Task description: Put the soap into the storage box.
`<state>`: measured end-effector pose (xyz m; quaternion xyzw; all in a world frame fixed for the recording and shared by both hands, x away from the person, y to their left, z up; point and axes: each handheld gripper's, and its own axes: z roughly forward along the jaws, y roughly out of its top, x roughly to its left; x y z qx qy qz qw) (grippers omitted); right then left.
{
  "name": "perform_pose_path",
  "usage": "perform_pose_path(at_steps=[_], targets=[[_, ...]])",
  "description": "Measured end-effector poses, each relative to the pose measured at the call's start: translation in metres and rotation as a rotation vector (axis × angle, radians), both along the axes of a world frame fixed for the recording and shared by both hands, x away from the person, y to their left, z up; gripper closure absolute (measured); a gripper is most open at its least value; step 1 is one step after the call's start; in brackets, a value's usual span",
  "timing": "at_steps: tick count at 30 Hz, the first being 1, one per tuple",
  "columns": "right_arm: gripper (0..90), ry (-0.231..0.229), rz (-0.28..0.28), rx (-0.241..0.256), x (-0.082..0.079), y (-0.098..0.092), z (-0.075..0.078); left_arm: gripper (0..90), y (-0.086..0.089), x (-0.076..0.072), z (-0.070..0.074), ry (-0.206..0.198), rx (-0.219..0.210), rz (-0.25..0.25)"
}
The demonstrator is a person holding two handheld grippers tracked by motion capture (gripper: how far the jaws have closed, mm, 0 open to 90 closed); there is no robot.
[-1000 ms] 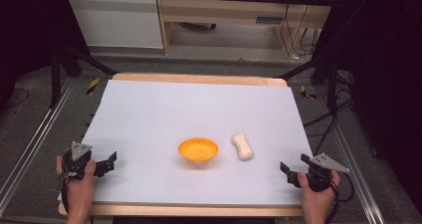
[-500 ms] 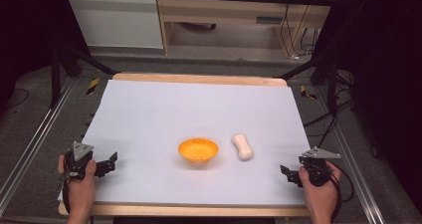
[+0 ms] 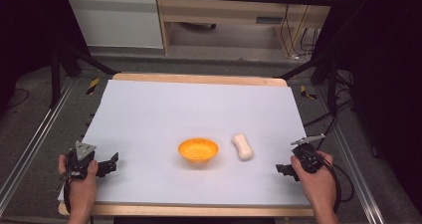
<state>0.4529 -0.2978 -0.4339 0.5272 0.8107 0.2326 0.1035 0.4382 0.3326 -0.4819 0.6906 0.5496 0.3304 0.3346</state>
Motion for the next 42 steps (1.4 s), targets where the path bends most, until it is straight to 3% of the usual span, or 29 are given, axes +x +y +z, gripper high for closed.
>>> perform_pose_path(at_steps=[6,10,17,26,42], targets=[[18.1,0.097,-0.018,0.014,0.014,0.017,0.0,0.0,-0.001,0.0,0.0,0.0,0.004,-0.002],[19.2,0.118,-0.034,0.001,0.022,0.027,0.002,0.0,-0.002,0.0,0.0,-0.001,0.013,0.0],[13.7,0.128,-0.046,-0.006,0.033,0.041,0.004,0.0,-0.002,0.0,0.0,0.0,0.016,-0.004],[13.7,0.154,-0.043,-0.009,0.042,0.056,0.003,0.0,-0.004,0.0,0.0,0.008,0.028,-0.013],[14.7,0.134,-0.024,-0.026,0.057,0.082,0.015,0.0,-0.003,0.001,-0.001,0.015,0.031,-0.016]])
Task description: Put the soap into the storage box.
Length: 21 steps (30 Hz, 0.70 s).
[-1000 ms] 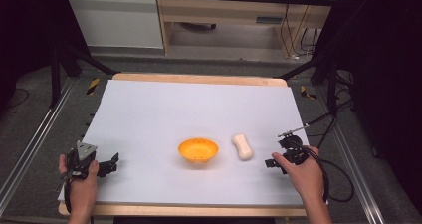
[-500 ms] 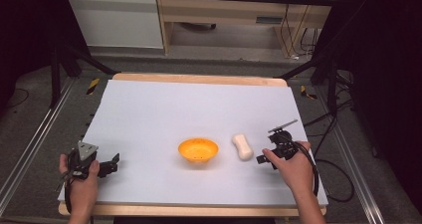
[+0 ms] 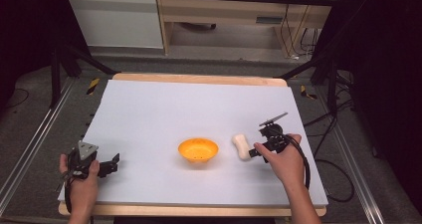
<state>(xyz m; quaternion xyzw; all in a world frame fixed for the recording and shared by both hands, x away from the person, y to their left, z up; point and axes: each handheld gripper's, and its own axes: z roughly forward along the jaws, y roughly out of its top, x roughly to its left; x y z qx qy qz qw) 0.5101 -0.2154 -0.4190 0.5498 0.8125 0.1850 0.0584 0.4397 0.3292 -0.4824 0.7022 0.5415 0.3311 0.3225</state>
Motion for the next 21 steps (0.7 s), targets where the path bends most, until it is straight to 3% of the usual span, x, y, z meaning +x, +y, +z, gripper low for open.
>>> perform_pose_path(at_steps=[11,21], targets=[[15.5,0.014,0.01,-0.003,0.01,0.021,-0.001,0.0,0.0,0.0,0.0,0.001,0.001,-0.002],[20.9,0.033,0.006,-0.039,0.021,0.037,-0.009,0.0,0.0,0.001,0.0,0.002,0.008,-0.003]])
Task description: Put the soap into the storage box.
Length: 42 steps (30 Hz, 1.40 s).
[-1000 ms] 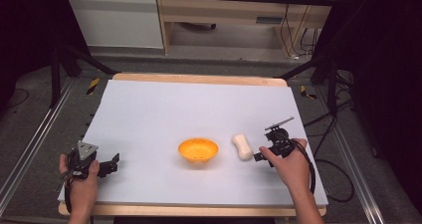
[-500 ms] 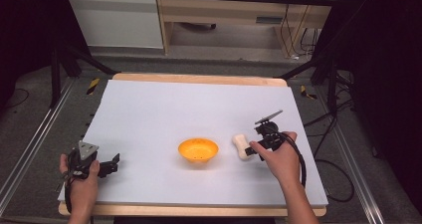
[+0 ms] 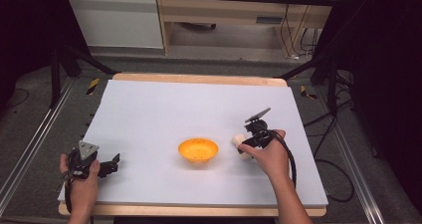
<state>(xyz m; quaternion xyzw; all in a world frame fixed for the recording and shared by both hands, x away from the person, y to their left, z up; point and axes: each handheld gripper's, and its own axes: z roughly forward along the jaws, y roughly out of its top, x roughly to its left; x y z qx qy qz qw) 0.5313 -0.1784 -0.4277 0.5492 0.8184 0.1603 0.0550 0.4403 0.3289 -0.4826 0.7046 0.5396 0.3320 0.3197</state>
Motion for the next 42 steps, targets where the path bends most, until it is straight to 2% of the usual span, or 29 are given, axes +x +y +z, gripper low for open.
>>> perform_pose_path(at_steps=[9,20,23,34,42], targets=[[29.4,0.007,0.014,0.001,0.008,0.011,-0.007,0.0,0.0,0.0,0.0,0.006,-0.004,0.001],[39.6,0.041,-0.004,0.013,0.017,0.017,-0.016,0.0,0.0,0.001,0.0,0.017,-0.001,-0.007],[45.6,0.035,-0.013,0.002,0.018,0.017,-0.017,0.0,0.0,0.001,0.0,0.018,-0.001,-0.008],[48.8,0.046,-0.018,-0.014,0.02,0.02,-0.02,0.0,-0.001,0.002,-0.001,0.022,0.006,-0.009],[49.1,0.064,0.019,-0.091,0.022,0.029,-0.021,0.0,-0.001,0.003,-0.001,0.034,0.019,-0.012]])
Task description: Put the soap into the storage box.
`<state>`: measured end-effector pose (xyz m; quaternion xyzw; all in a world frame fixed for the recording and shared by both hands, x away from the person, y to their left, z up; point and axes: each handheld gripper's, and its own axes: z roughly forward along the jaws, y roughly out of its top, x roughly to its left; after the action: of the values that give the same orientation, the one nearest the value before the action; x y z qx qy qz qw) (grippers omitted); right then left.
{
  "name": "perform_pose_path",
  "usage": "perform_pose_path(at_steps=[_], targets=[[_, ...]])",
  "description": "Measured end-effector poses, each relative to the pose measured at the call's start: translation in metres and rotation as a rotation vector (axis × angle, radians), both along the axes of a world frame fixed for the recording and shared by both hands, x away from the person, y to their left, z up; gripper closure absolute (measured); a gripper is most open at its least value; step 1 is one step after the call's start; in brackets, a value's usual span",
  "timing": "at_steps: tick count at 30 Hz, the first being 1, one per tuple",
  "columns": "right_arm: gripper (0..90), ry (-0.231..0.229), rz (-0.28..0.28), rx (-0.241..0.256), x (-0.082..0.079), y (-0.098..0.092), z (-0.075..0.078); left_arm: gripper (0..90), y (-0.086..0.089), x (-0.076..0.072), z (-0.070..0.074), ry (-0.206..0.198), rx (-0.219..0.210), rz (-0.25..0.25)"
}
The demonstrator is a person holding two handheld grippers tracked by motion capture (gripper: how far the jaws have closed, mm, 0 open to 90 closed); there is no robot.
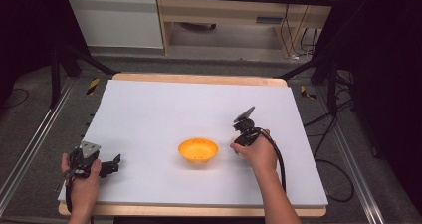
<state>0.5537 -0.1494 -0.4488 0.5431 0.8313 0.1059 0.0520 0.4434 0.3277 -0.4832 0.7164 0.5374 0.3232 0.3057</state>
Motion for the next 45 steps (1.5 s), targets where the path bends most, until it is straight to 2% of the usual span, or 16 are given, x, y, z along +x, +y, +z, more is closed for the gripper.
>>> perform_pose_path(at_steps=[10,15,18,26,28,31,35,41,45], targets=[[50.0,-0.009,0.041,0.01,-0.001,-0.002,0.0,0.0,0.001,0.0,0.0,-0.004,-0.014,-0.001],[50.1,-0.034,0.11,0.021,-0.004,-0.007,0.0,0.0,0.001,-0.001,0.0,-0.006,-0.014,-0.003],[50.1,-0.041,0.109,0.043,-0.006,-0.011,0.001,0.0,0.001,-0.001,0.0,-0.012,-0.017,-0.001],[50.1,-0.049,0.125,0.064,-0.01,-0.017,0.008,0.0,0.001,-0.001,0.0,-0.009,-0.016,-0.003],[50.1,-0.061,0.172,0.049,-0.012,-0.016,0.011,0.0,0.001,-0.001,0.0,-0.009,-0.016,-0.004],[50.1,-0.072,0.2,0.048,-0.012,-0.015,0.015,0.0,0.001,-0.001,0.0,-0.009,-0.015,-0.004],[50.1,-0.099,0.243,0.045,-0.014,-0.009,0.027,0.0,0.001,-0.001,0.0,-0.01,-0.016,-0.004],[50.1,-0.132,0.346,0.034,-0.016,-0.001,0.041,0.0,0.001,-0.001,0.0,-0.009,-0.015,-0.005],[50.1,-0.142,0.393,0.031,-0.018,0.008,0.05,0.0,0.001,-0.001,0.0,-0.009,-0.015,-0.005]])
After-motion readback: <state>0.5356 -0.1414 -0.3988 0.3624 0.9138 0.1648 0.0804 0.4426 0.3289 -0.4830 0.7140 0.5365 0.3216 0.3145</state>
